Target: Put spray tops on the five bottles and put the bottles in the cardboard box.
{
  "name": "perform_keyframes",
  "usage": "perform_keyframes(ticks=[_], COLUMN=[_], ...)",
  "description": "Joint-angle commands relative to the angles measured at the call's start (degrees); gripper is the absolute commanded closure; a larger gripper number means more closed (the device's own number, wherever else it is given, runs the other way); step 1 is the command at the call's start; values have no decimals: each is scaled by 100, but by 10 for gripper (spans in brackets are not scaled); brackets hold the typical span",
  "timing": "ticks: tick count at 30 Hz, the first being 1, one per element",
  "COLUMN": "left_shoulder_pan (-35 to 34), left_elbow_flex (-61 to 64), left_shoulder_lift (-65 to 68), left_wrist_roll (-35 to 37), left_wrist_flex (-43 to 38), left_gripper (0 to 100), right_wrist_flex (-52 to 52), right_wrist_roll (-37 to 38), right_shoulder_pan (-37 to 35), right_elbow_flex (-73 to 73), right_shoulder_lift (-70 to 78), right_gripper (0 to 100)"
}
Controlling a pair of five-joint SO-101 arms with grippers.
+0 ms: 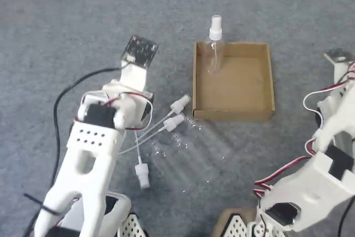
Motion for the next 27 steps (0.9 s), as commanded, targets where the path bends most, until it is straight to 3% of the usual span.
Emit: perform_keyframes(ticks=[1,20,27], left_shoulder_pan=[-26,-26,-26], left_elbow_flex=[268,365,365], left_shoulder_lift=[-413,-440,-440], left_wrist_roll=[70,79,79], left_wrist_flex=[-413,-431,-431], left_gripper=[988,988,988], right_wrist_flex=[101,-426,-426], right_wrist_roll=[-18,-26,-9], right_shoulder_pan=[-127,119,119], right_elbow_flex=[-378,-976,-976], right_shoulder_lift=[66,1499,1525], right_gripper=[760,761,938])
